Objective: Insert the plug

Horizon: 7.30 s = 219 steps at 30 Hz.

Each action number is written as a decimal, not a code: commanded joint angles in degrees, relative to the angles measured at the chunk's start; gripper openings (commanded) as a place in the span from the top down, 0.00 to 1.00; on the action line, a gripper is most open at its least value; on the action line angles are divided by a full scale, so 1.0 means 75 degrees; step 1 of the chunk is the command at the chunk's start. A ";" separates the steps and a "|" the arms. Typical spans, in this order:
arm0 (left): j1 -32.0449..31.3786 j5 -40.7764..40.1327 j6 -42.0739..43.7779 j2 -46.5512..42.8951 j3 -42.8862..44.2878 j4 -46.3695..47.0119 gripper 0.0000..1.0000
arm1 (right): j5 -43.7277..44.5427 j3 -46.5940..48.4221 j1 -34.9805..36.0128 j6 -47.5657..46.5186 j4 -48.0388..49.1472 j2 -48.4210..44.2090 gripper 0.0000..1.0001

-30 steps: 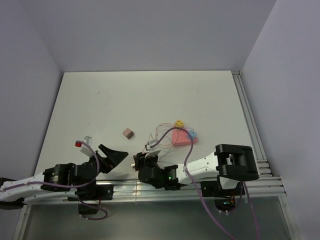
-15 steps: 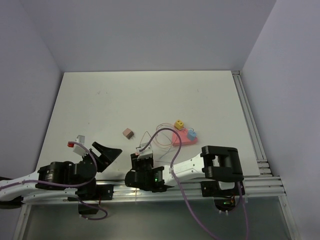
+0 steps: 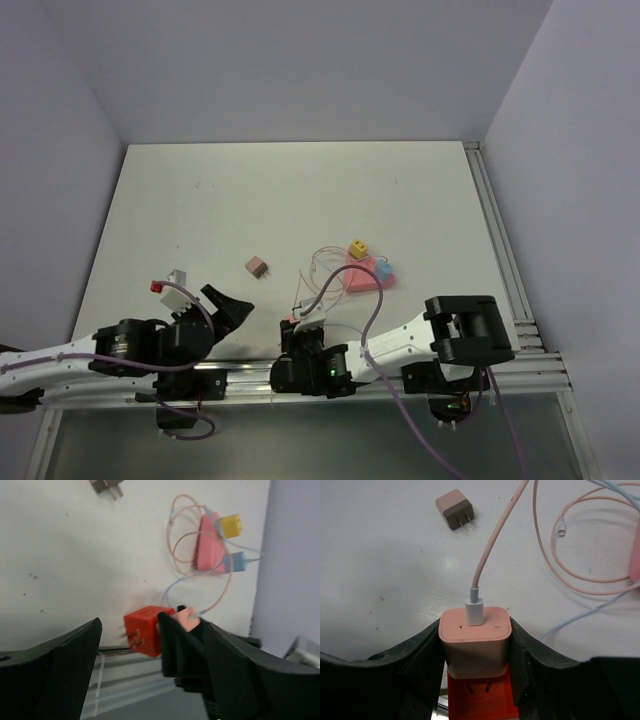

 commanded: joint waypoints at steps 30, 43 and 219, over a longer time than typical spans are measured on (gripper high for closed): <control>-0.0608 0.1157 0.5865 0.2681 -0.2403 0.8073 0.00 | -0.3732 -0.1244 -0.2509 -0.2052 -0.1034 -0.3526 1.00; -0.0678 0.0634 0.7285 0.5911 -0.1012 0.8124 0.00 | -0.5487 0.0011 -0.3552 -0.1759 -0.3459 -0.4851 1.00; -0.0268 0.0326 0.2681 0.3919 -0.1467 0.5558 0.44 | -0.8022 0.2905 -0.4574 -0.0870 -0.7164 -0.3177 1.00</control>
